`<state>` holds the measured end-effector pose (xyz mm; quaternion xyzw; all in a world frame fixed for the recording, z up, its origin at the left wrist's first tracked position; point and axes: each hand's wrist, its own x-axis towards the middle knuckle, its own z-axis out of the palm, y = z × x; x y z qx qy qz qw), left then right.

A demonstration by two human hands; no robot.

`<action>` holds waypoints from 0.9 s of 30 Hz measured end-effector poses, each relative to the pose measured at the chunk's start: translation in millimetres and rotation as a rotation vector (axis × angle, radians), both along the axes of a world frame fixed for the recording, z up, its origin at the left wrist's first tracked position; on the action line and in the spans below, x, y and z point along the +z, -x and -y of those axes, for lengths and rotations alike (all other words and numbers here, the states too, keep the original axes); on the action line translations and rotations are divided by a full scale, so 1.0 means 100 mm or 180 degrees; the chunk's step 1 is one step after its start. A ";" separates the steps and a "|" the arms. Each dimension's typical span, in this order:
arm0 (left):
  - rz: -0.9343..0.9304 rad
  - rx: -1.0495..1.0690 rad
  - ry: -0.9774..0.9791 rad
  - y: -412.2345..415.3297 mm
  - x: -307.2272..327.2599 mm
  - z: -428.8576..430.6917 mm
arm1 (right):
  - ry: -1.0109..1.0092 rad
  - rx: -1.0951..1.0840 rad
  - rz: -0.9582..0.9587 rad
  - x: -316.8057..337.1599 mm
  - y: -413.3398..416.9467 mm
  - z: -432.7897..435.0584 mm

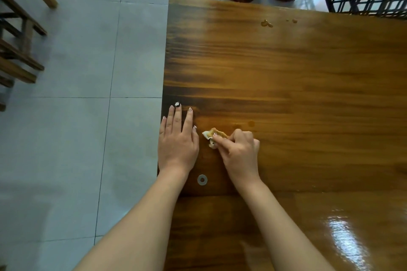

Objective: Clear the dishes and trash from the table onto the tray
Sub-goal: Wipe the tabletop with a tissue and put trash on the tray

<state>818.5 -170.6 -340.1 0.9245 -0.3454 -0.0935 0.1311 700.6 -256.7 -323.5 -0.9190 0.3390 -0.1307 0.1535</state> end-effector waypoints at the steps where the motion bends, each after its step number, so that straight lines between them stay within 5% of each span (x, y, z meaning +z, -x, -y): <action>1: -0.0010 0.0010 0.0015 0.00 0.01 0.00 | -0.0011 0.0027 -0.0005 0.00 -0.02 0.05; 27: -0.0024 0.0096 0.0208 0.01 0.02 -0.02 | -0.0301 -0.0585 0.0105 -0.02 0.15 0.36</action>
